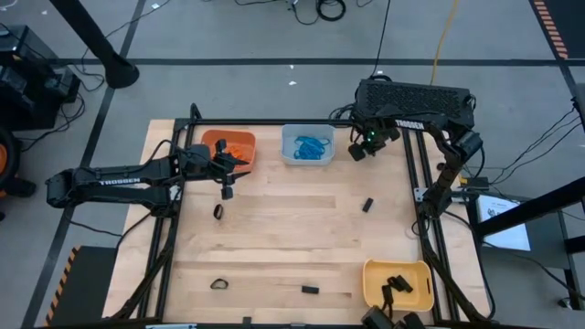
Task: Sort rubber bands into baskets
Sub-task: Put the black rubberband into the yellow bin
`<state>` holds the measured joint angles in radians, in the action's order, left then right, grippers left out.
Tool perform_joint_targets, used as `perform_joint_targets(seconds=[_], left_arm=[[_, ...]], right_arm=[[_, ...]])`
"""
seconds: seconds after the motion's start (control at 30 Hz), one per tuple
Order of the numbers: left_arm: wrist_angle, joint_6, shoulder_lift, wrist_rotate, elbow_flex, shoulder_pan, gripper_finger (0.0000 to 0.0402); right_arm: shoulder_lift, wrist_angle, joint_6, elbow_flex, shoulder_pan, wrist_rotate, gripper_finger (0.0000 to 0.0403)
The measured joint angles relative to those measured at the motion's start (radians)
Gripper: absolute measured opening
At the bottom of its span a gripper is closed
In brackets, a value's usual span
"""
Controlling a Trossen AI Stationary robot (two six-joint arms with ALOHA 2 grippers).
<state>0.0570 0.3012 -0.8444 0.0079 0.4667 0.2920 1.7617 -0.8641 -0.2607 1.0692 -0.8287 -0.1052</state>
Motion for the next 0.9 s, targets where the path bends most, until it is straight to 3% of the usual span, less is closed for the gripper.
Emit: perform_joint_targets(seconds=[0.23, 0.5, 0.63, 0.9], left_arm=[[0.0, 0.0, 0.0, 0.0, 0.0, 0.0, 0.0138], [0.0, 0.0, 0.0, 0.0, 0.0, 0.0, 0.0138], [0.001, 0.0, 0.0, 0.0, 0.0, 0.0, 0.0138], [0.001, -0.005, 0.0, 0.0, 0.0, 0.0, 0.0138]], right_arm=[[-0.001, -0.271, 0.007, 0.177, 0.12, 0.018, 0.0003], [-0.083, -0.49, -0.064, 0.327, 0.366, 0.098, 0.0001], [-0.193, -0.503, -0.235, 0.327, 0.538, 0.115, 0.0001], [-0.331, -0.498, -0.756, 0.326, 0.968, 0.066, 0.0]])
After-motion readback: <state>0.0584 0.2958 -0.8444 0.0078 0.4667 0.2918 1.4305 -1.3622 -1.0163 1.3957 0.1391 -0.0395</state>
